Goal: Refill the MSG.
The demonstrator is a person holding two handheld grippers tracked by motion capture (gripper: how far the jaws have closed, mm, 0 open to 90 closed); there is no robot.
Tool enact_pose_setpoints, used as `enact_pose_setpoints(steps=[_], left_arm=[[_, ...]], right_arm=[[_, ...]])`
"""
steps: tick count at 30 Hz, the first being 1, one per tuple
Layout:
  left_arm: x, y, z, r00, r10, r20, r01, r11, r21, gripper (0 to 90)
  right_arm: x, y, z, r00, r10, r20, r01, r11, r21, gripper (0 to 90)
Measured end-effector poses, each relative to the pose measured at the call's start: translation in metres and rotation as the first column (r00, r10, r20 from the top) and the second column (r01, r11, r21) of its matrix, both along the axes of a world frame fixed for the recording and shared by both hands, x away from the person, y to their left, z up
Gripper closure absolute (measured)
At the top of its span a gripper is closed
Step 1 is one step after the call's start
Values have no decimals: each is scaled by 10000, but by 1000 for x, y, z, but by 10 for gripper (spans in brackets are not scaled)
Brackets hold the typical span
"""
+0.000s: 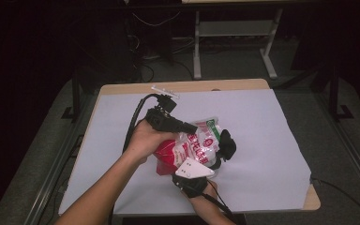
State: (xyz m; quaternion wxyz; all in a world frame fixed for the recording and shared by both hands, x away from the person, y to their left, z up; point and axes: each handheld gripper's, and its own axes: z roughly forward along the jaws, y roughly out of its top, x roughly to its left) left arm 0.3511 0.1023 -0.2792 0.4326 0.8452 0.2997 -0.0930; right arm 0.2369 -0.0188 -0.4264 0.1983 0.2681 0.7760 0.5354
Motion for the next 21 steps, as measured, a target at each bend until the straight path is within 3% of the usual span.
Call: enact_pose_setpoints(steps=[21], left_arm=[[1, -1, 0, 10000, 30, -19, -30, 9999, 108, 899]], right_arm=[[1, 0, 0, 10000, 50, -79, -49, 10000, 73, 900]])
